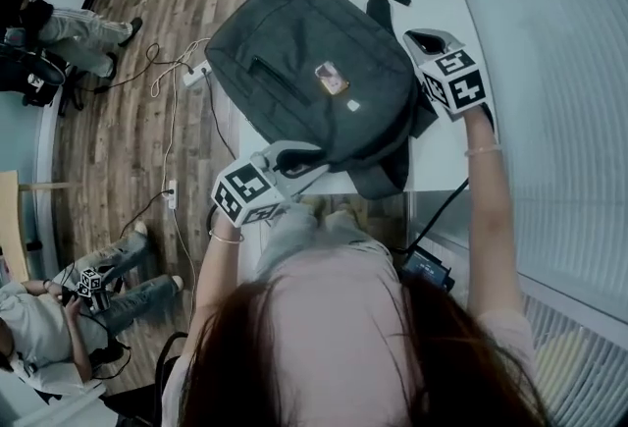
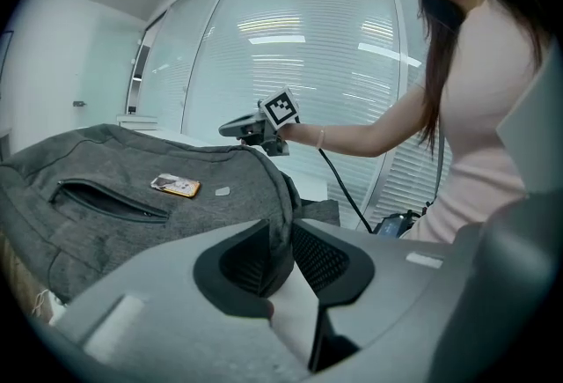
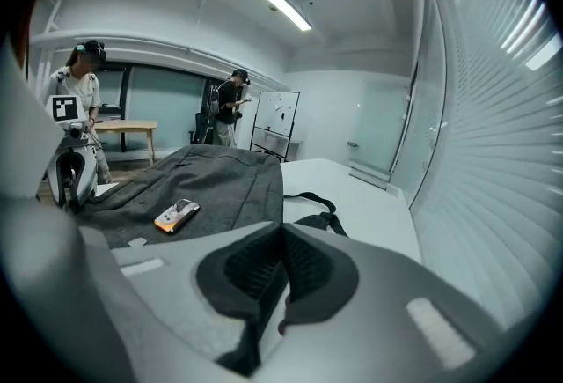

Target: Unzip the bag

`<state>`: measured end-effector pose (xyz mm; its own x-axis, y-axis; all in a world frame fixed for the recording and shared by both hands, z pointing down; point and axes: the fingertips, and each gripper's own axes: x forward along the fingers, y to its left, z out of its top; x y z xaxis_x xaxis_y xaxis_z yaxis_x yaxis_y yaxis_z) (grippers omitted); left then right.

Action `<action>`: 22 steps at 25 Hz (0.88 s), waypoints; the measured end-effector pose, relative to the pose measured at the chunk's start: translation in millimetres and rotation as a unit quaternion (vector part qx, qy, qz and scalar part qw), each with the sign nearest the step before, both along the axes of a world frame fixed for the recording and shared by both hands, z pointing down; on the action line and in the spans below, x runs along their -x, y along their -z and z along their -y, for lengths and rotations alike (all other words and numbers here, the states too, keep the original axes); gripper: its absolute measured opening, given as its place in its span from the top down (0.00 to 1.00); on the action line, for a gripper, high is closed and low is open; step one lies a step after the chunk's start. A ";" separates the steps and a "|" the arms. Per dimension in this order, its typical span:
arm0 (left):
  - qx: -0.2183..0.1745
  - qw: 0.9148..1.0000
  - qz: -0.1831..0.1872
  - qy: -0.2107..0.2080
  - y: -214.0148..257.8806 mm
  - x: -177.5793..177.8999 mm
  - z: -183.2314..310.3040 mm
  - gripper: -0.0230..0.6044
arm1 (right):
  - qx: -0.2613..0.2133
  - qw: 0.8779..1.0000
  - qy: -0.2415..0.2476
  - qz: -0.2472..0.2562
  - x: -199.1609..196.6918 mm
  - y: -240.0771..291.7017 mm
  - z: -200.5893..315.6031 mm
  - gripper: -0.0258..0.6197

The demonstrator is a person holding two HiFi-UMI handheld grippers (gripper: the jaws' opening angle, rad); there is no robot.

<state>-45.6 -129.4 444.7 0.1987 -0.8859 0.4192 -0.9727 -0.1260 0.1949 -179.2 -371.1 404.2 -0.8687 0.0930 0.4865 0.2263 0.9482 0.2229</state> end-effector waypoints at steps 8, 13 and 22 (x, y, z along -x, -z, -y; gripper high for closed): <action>-0.028 0.995 0.011 0.092 14.5 17.5 -23.7 0.83 | -0.002 0.997 0.004 0.077 -21.4 26.4 -40.0 0.95; -0.075 0.986 0.023 0.149 36.8 37.7 -35.9 0.84 | -0.014 0.992 -0.003 0.122 -37.0 41.8 -71.8 0.95; -0.127 0.972 0.048 0.191 66.2 52.7 -53.2 0.87 | -0.021 0.992 -0.014 0.123 -56.7 46.9 -118.5 0.95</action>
<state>-98.3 -76.1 378.5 -0.1950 -0.9646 0.1776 -0.9700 0.2165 0.1107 -122.6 -252.6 357.3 -0.9638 0.0518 0.2617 0.1342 0.9419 0.3079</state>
